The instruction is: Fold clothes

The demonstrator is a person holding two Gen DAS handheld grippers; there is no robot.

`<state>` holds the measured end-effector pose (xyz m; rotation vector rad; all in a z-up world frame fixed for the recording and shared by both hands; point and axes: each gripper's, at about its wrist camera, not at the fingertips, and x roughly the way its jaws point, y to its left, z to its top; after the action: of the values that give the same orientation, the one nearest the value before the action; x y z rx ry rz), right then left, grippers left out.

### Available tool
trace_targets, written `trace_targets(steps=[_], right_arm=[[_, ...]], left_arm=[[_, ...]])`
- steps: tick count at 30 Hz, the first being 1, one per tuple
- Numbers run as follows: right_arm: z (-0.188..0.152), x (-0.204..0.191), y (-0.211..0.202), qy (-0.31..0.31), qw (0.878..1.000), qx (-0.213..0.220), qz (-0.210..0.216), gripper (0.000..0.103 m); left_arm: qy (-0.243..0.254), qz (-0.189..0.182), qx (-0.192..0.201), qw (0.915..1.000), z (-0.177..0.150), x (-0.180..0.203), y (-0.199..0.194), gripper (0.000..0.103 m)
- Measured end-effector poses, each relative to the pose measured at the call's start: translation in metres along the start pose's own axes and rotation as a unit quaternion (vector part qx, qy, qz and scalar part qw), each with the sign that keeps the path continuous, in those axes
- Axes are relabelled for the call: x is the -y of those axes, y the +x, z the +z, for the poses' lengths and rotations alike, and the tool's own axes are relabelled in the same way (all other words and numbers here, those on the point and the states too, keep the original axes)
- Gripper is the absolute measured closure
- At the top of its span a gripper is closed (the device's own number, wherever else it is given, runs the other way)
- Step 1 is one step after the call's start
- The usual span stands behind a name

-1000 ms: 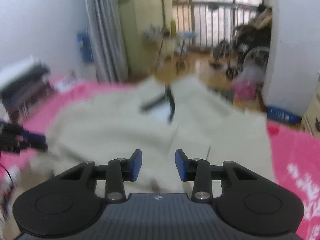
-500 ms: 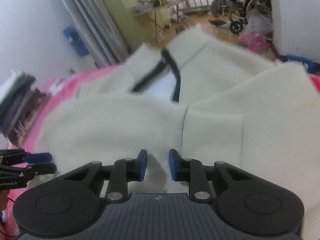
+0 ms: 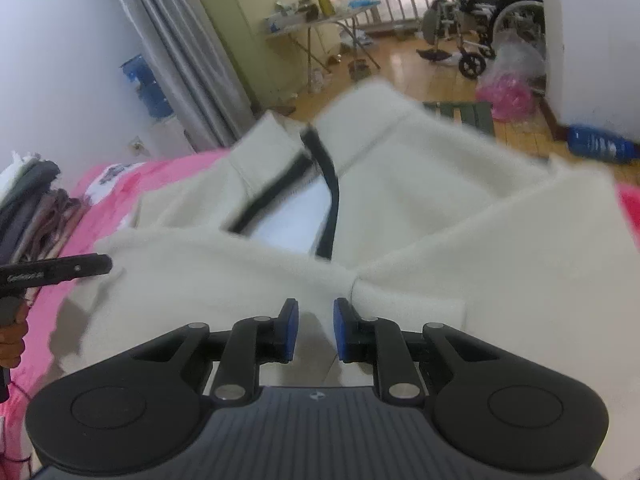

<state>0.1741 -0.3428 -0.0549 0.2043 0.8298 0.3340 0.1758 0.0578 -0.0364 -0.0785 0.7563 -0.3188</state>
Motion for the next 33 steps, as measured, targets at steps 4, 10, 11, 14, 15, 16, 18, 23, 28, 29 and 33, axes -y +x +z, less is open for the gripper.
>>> trace_targets(steps=[4, 10, 11, 14, 15, 16, 18, 23, 28, 29, 33], right_arm=[[0.034, -0.001, -0.003, -0.013, 1.000, 0.024, -0.003, 0.080], [0.072, 0.013, 0.043, 0.013, 1.000, 0.025, -0.004, 0.079], [0.076, 0.017, 0.050, 0.025, 0.999, 0.025, -0.001, 0.079], [0.075, 0.026, 0.064, 0.052, 0.998, 0.020, 0.010, 0.079], [0.074, 0.029, 0.069, 0.061, 0.998, 0.018, 0.014, 0.079], [0.074, 0.032, 0.073, 0.069, 0.997, 0.016, 0.018, 0.079], [0.073, 0.038, 0.083, 0.086, 0.996, 0.013, 0.026, 0.080], [0.070, 0.053, 0.106, 0.129, 0.991, 0.003, 0.045, 0.084], [0.069, 0.064, 0.120, 0.156, 0.986, -0.002, 0.060, 0.085], [0.069, 0.064, 0.119, 0.155, 0.986, -0.001, 0.060, 0.085], [0.075, 0.064, 0.094, 0.131, 0.988, 0.038, 0.076, 0.079]], left_arm=[[0.034, -0.007, 0.021, 0.9992, 0.030, 0.026, 0.010, 0.026], [0.088, 0.014, 0.007, 0.9960, 0.072, 0.061, 0.085, 0.013], [0.077, 0.010, -0.002, 0.9969, 0.079, 0.060, 0.099, 0.013], [0.015, -0.028, -0.039, 0.9988, 0.097, 0.050, 0.136, 0.015], [-0.006, -0.036, -0.047, 0.9982, 0.100, 0.047, 0.145, 0.015], [-0.029, -0.037, -0.053, 0.9975, 0.101, 0.043, 0.154, 0.019], [-0.068, -0.034, -0.062, 0.9952, 0.101, 0.038, 0.170, 0.025], [-0.076, -0.033, -0.060, 0.9948, 0.097, 0.041, 0.185, 0.061], [-0.018, -0.025, -0.019, 0.9993, 0.092, 0.057, 0.170, 0.091], [-0.003, -0.027, -0.007, 0.9996, 0.091, 0.061, 0.163, 0.092], [0.070, -0.051, 0.046, 0.9953, 0.087, 0.075, 0.129, 0.093]])
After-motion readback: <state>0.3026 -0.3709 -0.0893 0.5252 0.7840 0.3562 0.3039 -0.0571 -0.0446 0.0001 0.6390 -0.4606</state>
